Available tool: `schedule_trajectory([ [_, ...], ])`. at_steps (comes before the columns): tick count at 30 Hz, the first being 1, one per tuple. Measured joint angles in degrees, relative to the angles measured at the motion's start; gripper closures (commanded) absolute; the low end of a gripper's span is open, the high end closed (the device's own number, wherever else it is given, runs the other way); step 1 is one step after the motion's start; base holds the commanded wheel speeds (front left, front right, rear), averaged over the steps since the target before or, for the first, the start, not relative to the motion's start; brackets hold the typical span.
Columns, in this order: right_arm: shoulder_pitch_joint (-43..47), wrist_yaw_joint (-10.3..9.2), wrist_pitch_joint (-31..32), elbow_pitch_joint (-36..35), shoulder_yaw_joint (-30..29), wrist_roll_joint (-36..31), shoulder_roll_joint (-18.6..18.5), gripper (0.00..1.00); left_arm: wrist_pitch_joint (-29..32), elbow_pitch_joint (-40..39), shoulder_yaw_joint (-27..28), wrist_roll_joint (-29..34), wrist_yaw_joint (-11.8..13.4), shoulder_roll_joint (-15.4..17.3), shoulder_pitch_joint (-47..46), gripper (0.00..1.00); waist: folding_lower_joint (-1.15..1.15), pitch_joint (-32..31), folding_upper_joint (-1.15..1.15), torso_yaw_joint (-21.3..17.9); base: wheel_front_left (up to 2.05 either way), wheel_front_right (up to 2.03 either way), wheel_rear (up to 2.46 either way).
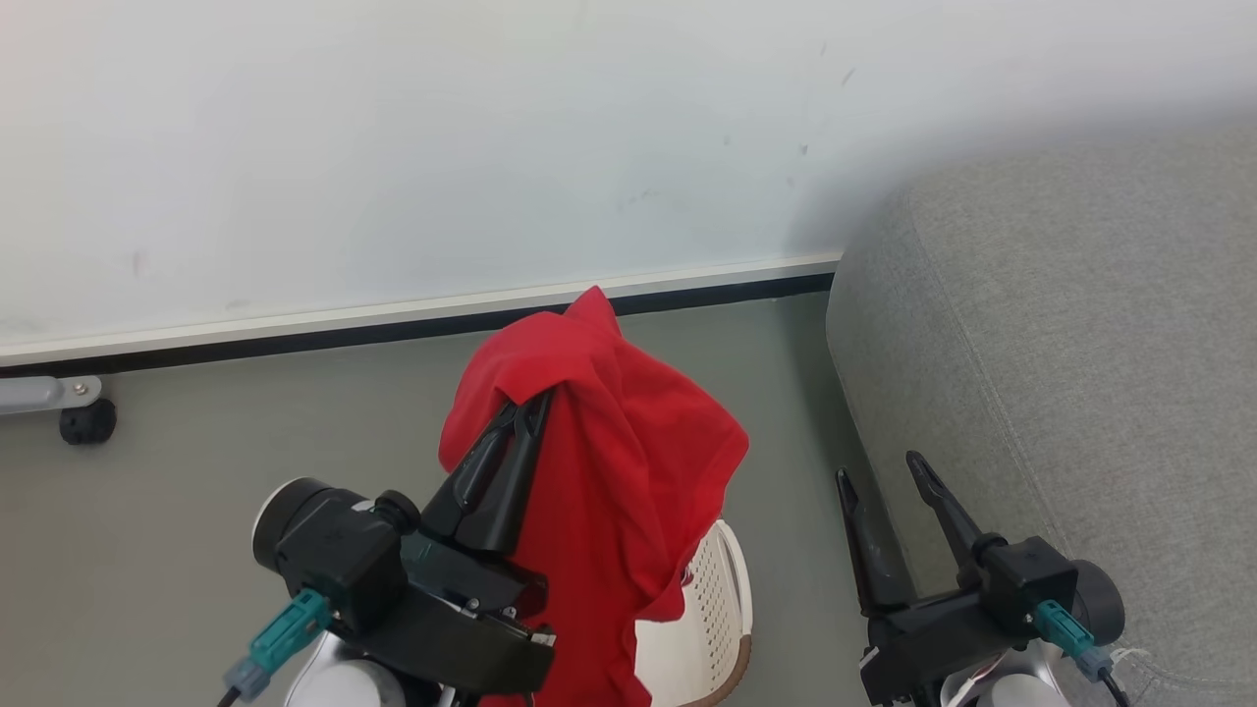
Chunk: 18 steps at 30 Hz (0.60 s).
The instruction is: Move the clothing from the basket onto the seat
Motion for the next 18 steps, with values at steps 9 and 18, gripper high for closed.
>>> schedule_trajectory([
  [9,0.0,0.01,0.4,-1.0,0.9,0.1,0.1,0.00,1.4,-0.5,0.0,0.0,0.5,0.0,0.0,1.00,0.00,-0.1,0.00,-0.1,0.00,0.00,0.00],
  [18,0.0,2.12,0.9,-5.4,5.4,-0.2,1.1,0.00,2.3,-0.6,0.0,0.0,1.0,0.0,0.0,1.00,0.00,-0.3,0.00,-0.1,0.00,0.00,0.00],
])
